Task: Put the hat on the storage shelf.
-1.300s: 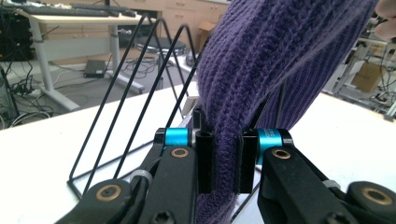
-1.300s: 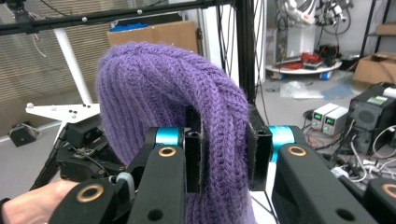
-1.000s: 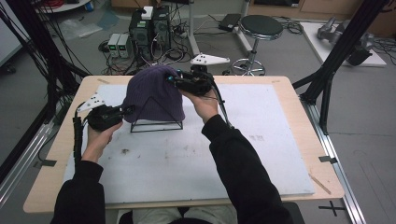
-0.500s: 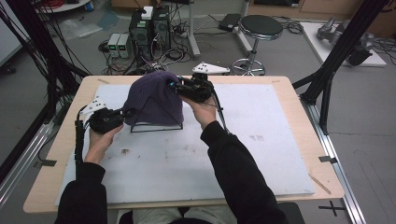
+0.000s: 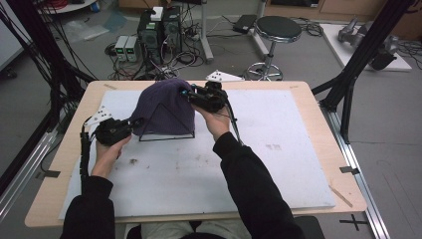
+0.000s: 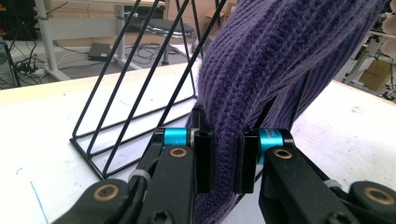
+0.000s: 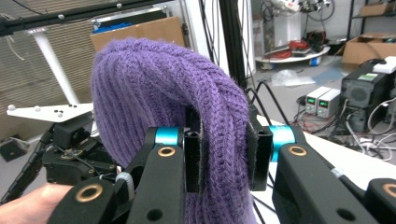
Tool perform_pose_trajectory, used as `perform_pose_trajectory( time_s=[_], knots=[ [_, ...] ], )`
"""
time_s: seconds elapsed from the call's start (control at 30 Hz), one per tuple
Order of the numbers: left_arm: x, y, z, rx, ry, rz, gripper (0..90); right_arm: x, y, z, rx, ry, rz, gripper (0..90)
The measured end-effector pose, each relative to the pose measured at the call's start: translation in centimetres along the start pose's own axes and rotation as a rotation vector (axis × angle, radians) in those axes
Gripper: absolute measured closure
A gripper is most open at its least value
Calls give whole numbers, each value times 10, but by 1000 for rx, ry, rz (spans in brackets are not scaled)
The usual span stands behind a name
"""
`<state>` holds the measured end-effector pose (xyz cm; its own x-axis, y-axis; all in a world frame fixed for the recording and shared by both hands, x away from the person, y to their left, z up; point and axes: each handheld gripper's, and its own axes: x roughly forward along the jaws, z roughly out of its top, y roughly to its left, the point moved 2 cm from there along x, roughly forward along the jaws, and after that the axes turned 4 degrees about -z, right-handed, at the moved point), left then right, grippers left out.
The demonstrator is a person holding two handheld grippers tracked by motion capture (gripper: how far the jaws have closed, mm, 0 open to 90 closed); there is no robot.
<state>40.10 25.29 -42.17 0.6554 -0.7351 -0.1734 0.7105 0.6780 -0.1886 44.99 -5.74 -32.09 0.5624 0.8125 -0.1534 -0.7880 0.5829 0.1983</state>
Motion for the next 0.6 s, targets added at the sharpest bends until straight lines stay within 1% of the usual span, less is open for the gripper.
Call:
perform_pose_trajectory(
  time_s=[0.07,0.1,0.13,0.2,0.3,0.33,0.37,0.4,0.43,0.47,0.5,0.53,0.6],
  knots=[
    [1,0,0,-4,3,-4,812,-1,0,1,3,-6,1,737],
    [2,1,-2,-19,10,-10,811,-1,0,1,1,-1,-8,734],
    [2,1,-2,-19,10,-10,808,-1,0,1,-1,2,-10,729],
    [3,3,-5,-40,23,-10,801,0,0,-1,0,19,-14,693],
    [1,4,-7,-52,13,-8,784,1,0,-1,-8,19,-12,668],
    [1,3,-7,-59,6,-4,754,1,0,-1,-9,16,-14,614],
    [-1,3,-5,-94,-11,-7,698,1,0,-1,0,14,-17,556],
    [-1,3,-5,-94,-11,-7,657,1,0,-1,0,14,-17,556],
    [-3,3,-3,-110,-31,-12,657,0,-1,0,8,11,-16,533],
    [-4,3,-2,-121,-46,-22,618,-1,-2,0,10,6,-8,489],
    [-6,2,0,-137,-72,-27,556,-2,-2,1,14,2,-9,439],
    [-7,2,1,-137,-88,-31,421,-6,-3,4,27,-20,-25,327],
    [-9,0,4,-133,-118,-22,344,-9,-4,6,18,-36,-55,246]
  ],
)
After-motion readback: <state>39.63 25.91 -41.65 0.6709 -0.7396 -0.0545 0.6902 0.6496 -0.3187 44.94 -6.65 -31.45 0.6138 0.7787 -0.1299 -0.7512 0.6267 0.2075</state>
